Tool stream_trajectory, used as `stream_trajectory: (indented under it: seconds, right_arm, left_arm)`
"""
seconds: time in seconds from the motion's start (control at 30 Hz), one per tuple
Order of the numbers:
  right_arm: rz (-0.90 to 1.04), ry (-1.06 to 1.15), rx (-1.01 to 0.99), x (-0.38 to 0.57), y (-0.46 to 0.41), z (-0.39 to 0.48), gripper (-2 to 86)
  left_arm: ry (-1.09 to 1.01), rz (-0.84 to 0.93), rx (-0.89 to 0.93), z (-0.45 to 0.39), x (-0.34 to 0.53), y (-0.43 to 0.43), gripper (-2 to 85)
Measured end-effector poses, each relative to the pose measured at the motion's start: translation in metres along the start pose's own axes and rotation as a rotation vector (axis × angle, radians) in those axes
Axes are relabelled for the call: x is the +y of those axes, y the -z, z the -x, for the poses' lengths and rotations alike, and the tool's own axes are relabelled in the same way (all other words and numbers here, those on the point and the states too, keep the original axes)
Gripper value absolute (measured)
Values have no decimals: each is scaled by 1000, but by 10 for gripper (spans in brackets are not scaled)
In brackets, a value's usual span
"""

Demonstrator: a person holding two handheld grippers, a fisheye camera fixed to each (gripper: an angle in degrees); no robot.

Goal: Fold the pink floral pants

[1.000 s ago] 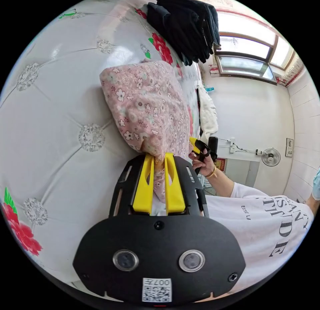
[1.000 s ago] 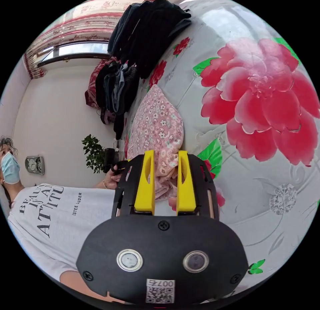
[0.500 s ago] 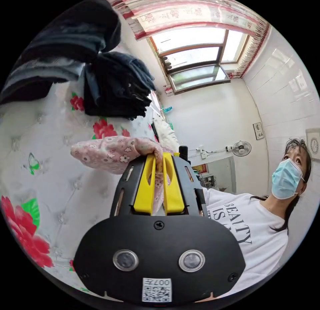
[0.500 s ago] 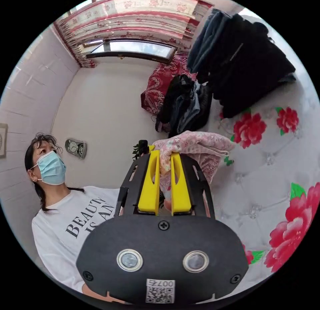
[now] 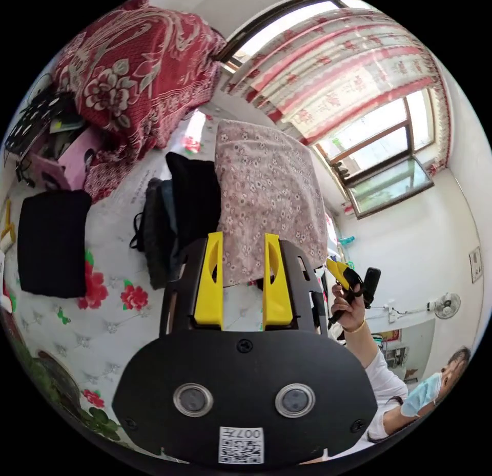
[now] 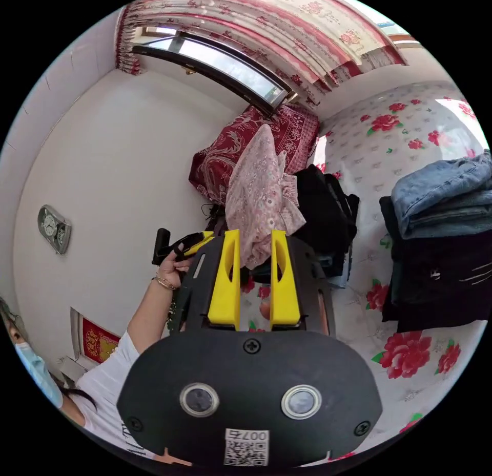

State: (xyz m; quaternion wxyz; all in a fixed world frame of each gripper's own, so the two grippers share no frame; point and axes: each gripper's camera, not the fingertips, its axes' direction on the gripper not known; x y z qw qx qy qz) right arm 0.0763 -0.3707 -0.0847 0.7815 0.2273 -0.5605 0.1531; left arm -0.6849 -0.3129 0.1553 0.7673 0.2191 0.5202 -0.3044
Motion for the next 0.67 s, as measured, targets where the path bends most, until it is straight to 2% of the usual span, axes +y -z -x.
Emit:
stream_trajectory:
  seconds: [0.07,0.13,0.3,0.37,0.5,0.67]
  right_arm:
    - [35,-6,13,36,-25,-30,63]
    - [75,41,59,72,-31,-46,65]
    - [204,4,291,211,-1,-112,75]
    - [226,-109,455,282,44,-146,80]
    - [187,-306,722,356,135,-183,89]
    - [-61,-482,1195,392,285,-205,110]
  left_arm:
    - [-18,-101,-13,26,42,-8,94]
    - [-96,-127,-49,29,85,-22,92]
    - [-229,10,-171,15,242,-105,92]
    - [-193,127,-164,3,325,-154,93]
    - [-157,317,-195,-43,418,-216,92]
    - [-199,439,-147,-140,480,-280,83]
